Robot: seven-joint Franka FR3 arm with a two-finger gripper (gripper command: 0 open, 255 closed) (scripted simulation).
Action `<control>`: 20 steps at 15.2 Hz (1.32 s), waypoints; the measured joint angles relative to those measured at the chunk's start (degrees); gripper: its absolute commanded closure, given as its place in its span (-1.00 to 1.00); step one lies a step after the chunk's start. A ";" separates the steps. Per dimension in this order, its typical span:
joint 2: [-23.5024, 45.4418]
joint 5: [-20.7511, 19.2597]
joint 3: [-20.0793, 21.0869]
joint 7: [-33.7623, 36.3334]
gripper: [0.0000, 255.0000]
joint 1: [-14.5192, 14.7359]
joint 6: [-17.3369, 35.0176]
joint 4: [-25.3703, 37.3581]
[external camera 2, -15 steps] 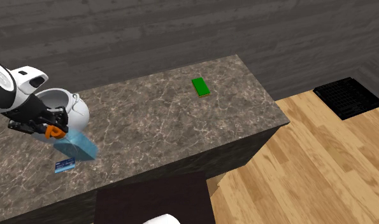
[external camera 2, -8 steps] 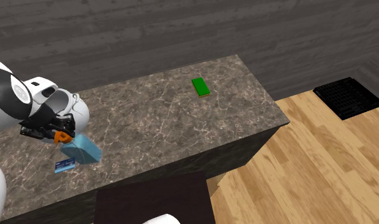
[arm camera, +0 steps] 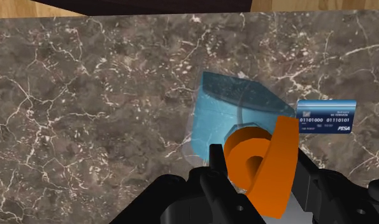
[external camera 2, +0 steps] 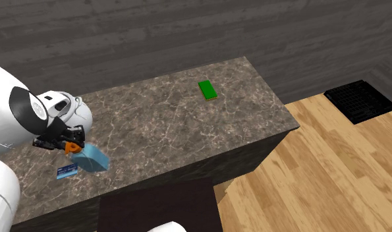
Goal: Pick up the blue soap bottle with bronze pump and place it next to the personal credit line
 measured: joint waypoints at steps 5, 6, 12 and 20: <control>1.37 -0.04 0.32 0.16 1.00 -0.01 3.30 -1.94; 1.38 -0.04 0.34 0.18 1.00 -0.01 3.38 -1.99; 1.40 -0.03 0.36 0.21 -1.00 0.00 3.45 -2.02; -0.75 0.01 -0.12 0.07 -1.00 0.04 -2.58 1.98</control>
